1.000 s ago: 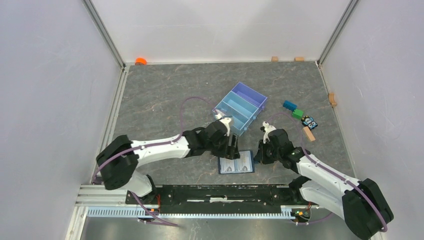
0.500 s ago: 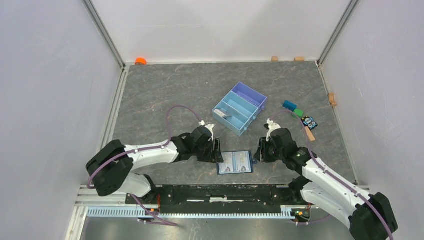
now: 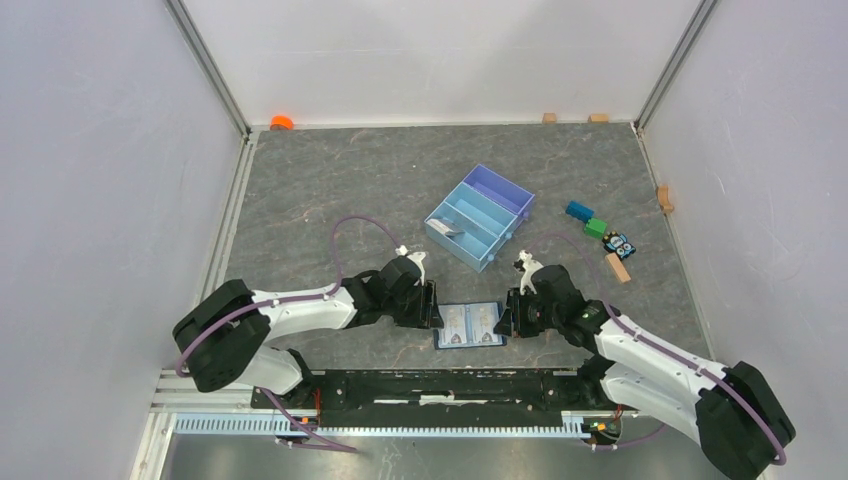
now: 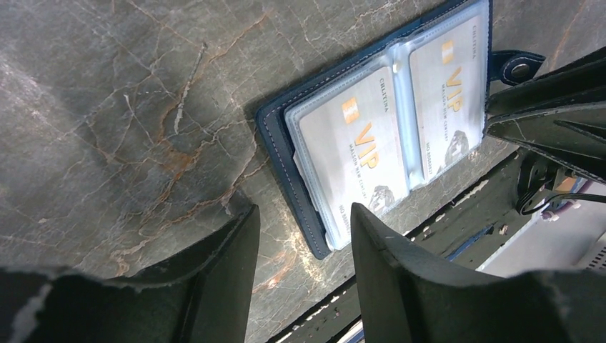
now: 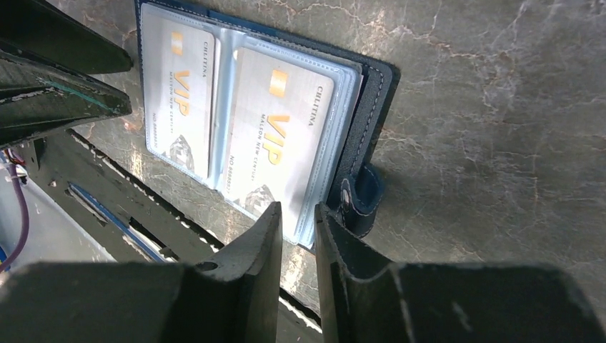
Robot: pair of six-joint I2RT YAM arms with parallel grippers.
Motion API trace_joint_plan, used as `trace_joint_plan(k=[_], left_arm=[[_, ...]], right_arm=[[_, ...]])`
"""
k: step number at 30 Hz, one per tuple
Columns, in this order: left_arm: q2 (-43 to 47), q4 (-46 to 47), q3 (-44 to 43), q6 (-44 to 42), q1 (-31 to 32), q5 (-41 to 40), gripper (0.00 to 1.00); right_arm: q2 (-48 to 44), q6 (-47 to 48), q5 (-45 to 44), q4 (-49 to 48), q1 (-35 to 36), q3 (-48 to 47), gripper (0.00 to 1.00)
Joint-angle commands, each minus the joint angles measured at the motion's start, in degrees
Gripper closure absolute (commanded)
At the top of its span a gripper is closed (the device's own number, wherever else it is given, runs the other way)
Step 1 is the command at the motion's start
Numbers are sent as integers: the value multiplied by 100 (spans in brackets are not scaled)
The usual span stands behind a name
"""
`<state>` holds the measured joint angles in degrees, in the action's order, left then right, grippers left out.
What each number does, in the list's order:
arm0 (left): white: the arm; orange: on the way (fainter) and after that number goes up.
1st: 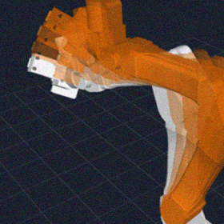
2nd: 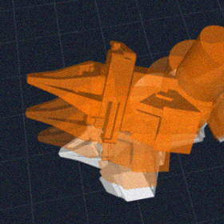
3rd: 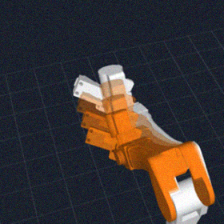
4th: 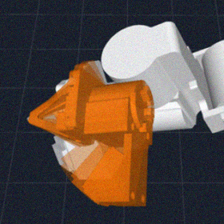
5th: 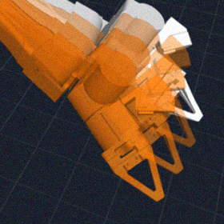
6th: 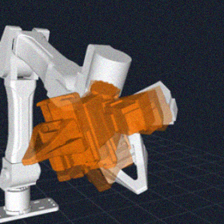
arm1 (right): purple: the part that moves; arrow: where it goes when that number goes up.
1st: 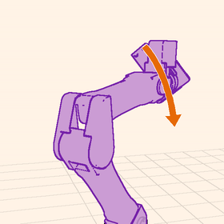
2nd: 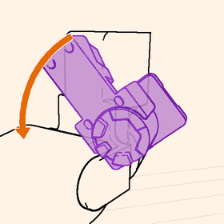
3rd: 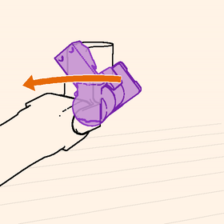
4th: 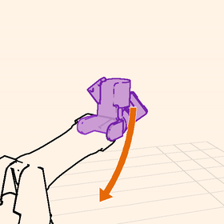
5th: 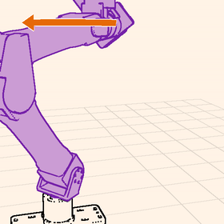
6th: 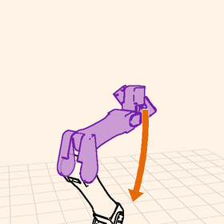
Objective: Put the credit cards into the card holder
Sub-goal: Turn over the card slot in the card holder.
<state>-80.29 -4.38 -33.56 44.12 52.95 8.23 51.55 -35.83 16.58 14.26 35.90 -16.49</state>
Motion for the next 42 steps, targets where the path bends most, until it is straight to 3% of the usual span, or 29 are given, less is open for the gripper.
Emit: trace_joint_plan(k=[1, 17, 29, 36, 42], left_arm=[[-105, 231, 73, 158, -11, 76, 44], [-366, 412, 210, 229, -4, 188, 60], [-397, 412, 212, 230, -4, 197, 61], [-366, 412, 179, 238, -4, 184, 61], [-371, 412, 113, 233, -8, 189, 61]], right_arm=[[108, -54, 79, -377, 31, 44, 73], [-33, -554, 356, -1054, 30, 373, 82], [-270, -639, 373, -970, 40, 163, 84], [-348, -283, -122, -144, 46, -360, 80], [-254, -262, -10, -293, 103, -470, 79]])
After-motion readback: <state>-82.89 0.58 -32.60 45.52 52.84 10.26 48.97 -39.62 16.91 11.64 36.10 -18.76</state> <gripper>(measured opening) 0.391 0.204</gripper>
